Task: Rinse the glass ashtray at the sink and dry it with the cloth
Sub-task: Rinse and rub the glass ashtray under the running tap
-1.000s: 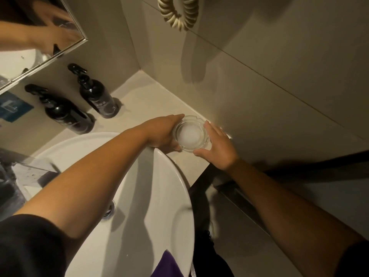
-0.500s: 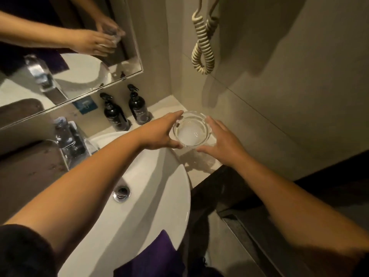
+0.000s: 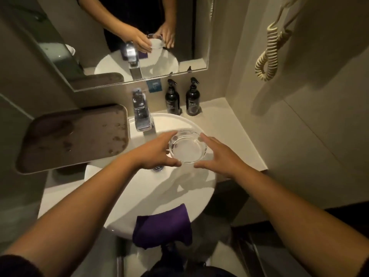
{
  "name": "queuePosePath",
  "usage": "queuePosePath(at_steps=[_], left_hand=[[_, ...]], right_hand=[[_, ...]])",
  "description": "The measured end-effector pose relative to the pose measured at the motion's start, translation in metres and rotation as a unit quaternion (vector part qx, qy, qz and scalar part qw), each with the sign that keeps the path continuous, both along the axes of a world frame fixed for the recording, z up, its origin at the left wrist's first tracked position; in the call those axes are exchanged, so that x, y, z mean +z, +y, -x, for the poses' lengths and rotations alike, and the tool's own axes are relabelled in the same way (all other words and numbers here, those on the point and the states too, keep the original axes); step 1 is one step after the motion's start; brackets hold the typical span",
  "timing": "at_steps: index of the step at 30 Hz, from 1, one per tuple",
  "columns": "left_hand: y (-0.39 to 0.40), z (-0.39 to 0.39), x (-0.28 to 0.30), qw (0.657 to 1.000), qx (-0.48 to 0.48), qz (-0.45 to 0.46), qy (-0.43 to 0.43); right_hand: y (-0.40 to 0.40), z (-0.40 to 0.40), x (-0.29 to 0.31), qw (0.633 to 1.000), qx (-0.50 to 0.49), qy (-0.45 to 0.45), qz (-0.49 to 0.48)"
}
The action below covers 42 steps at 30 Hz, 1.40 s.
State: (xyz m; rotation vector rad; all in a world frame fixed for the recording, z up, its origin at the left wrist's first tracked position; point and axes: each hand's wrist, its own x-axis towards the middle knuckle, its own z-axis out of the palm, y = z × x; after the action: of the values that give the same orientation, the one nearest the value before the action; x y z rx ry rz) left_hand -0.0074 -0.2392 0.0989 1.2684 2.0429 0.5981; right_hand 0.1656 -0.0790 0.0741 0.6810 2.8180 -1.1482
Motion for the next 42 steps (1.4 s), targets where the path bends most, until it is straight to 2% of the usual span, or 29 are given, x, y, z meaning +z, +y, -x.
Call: queuePosePath(at_steps=[8, 11, 15, 16, 19, 22, 23, 25, 30, 32, 34, 37, 42], left_hand=[[-0.066, 0.009, -0.022, 0.991, 0.109, 0.018, -0.072], [-0.081, 0.013, -0.032, 0.979, 0.131, -0.016, -0.155], [-0.095, 0.022, -0.050, 0.944, 0.189, -0.083, -0.259], [-0.097, 0.025, -0.056, 0.926, 0.217, -0.105, -0.292], [-0.093, 0.024, -0.066, 0.836, 0.318, -0.172, -0.412], [-0.083, 0.017, -0.072, 0.757, 0.385, -0.210, -0.485], [-0.081, 0.016, -0.075, 0.735, 0.398, -0.218, -0.504], [-0.078, 0.016, -0.085, 0.715, 0.416, -0.226, -0.515], [-0.070, 0.019, -0.093, 0.690, 0.451, -0.221, -0.522], [-0.068, 0.024, -0.096, 0.684, 0.459, -0.210, -0.527], [-0.064, 0.028, -0.098, 0.693, 0.467, -0.197, -0.513], [-0.058, 0.032, -0.101, 0.704, 0.469, -0.188, -0.500], [-0.050, 0.033, -0.100, 0.697, 0.481, -0.194, -0.496]], right_hand=[[-0.038, 0.039, -0.022, 0.997, 0.069, -0.020, 0.038], [-0.051, 0.052, -0.028, 0.996, 0.076, -0.025, 0.045], [-0.063, 0.063, -0.033, 0.995, 0.081, -0.027, 0.049], [-0.065, 0.066, -0.034, 0.995, 0.080, -0.025, 0.050], [-0.074, 0.073, -0.034, 0.995, 0.079, -0.011, 0.053], [-0.083, 0.079, -0.034, 0.996, 0.076, -0.003, 0.053], [-0.085, 0.080, -0.034, 0.996, 0.073, -0.004, 0.049], [-0.088, 0.081, -0.035, 0.997, 0.068, -0.015, 0.035], [-0.073, 0.084, -0.018, 0.997, 0.052, -0.055, 0.006], [-0.056, 0.091, 0.002, 0.998, 0.034, -0.037, -0.044], [-0.038, 0.107, 0.025, 0.991, 0.047, 0.002, -0.124], [-0.021, 0.147, 0.054, 0.964, 0.107, 0.034, -0.241], [-0.019, 0.216, 0.074, 0.907, 0.244, 0.025, -0.343]])
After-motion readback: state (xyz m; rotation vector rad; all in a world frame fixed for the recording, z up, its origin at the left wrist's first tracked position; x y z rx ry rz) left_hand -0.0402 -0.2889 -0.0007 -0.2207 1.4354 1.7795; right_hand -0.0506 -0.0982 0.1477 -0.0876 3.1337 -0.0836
